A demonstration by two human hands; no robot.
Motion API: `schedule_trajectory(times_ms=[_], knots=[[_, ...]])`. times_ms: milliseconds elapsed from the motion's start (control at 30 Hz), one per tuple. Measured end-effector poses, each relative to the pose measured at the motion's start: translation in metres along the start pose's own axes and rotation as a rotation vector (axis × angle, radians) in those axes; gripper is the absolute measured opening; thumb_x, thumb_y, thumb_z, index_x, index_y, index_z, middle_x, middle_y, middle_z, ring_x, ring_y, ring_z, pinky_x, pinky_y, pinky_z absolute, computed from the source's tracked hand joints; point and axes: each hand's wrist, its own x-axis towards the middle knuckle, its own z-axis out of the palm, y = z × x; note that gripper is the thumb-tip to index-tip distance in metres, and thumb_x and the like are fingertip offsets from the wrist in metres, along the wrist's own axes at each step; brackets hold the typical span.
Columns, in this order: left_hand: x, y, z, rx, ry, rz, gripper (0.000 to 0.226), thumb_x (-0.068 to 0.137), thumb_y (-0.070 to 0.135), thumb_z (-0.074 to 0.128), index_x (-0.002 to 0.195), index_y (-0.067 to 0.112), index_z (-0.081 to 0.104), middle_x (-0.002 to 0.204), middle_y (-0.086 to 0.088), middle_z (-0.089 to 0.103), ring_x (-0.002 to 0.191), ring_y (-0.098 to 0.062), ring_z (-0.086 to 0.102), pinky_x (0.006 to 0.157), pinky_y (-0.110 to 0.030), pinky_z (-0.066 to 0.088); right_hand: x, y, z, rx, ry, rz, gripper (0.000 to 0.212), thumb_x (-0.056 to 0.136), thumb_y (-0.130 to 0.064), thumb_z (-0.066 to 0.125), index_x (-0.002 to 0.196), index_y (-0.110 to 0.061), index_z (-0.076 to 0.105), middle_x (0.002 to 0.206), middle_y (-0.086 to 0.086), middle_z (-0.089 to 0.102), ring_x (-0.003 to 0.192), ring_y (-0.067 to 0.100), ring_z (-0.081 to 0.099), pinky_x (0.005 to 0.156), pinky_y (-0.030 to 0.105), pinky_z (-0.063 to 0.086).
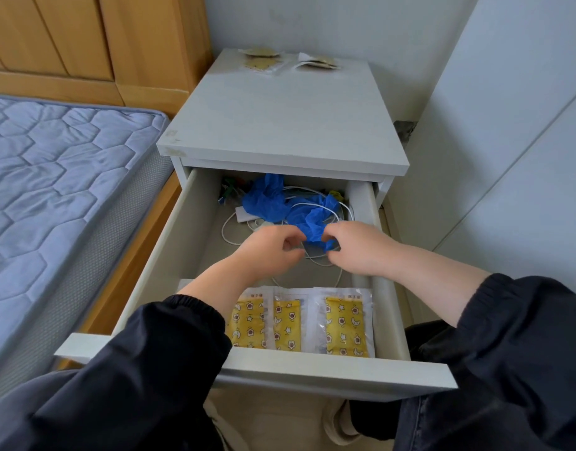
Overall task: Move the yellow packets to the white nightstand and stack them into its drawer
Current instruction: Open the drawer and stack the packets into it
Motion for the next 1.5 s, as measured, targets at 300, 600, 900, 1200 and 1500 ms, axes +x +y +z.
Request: schedule_trajectory(times_ms=[300, 600, 900, 1200, 1500], knots=[[0.031, 0.035, -0.056, -0.123, 0.544, 0.108, 0.029, 0.091, 0.008, 0.052, 0.116, 0.015, 0.065, 0.112, 0.004, 0.062, 0.101, -0.008, 0.055, 0.087, -0.021, 0.042, 0.022, 0.002, -0.067, 0.227, 0.524, -0.036, 0.023, 0.089, -0.011, 0.050, 0.107, -0.013, 0.064, 0.103, -0.001, 0.065, 0.093, 0.018, 0.058, 0.078, 0.028, 0.044], [0.094, 0.035, -0.094, -0.103, 0.426, -0.087, 0.046, 0.094, 0.014, 0.049, 0.140, 0.018, 0.043, 0.142, -0.001, 0.046, 0.130, -0.018, 0.040, 0.099, -0.024, 0.031, 0.083, 0.022, -0.095, 0.253, 0.531, 0.021, 0.039, 0.092, -0.014, 0.050, 0.130, -0.010, 0.048, 0.135, 0.005, 0.046, 0.126, 0.020, 0.040, 0.099, 0.029, 0.035], [0.174, 0.012, -0.137, -0.104, 0.261, -0.204, 0.073, 0.094, 0.026, 0.053, 0.153, 0.018, 0.011, 0.158, -0.002, 0.016, 0.146, -0.023, 0.012, 0.117, -0.041, 0.020, 0.182, 0.041, -0.124, 0.411, 0.377, 0.258, 0.082, 0.089, -0.046, 0.054, 0.152, -0.018, 0.009, 0.157, 0.006, 0.017, 0.144, 0.028, 0.019, 0.115, 0.049, 0.017], [0.270, -0.035, -0.158, 0.198, 0.415, -0.154, 0.066, 0.100, 0.034, 0.040, 0.154, 0.019, 0.004, 0.162, -0.002, 0.000, 0.148, -0.019, -0.007, 0.121, -0.040, 0.005, 0.284, 0.080, -0.148, 0.490, 0.565, 0.295, 0.087, 0.088, -0.042, 0.057, 0.152, -0.019, 0.002, 0.160, 0.003, 0.009, 0.147, 0.023, 0.009, 0.117, 0.048, 0.014], [0.356, -0.068, -0.190, 0.466, 0.450, -0.154, 0.072, 0.095, 0.048, 0.040, 0.153, 0.025, 0.003, 0.162, -0.002, -0.006, 0.148, -0.024, -0.013, 0.119, -0.048, -0.001, 0.368, 0.102, -0.161, 0.194, 0.596, 0.287, 0.092, 0.082, -0.052, 0.058, 0.151, -0.027, 0.004, 0.160, 0.001, 0.001, 0.147, 0.024, 0.002, 0.117, 0.049, 0.007]])
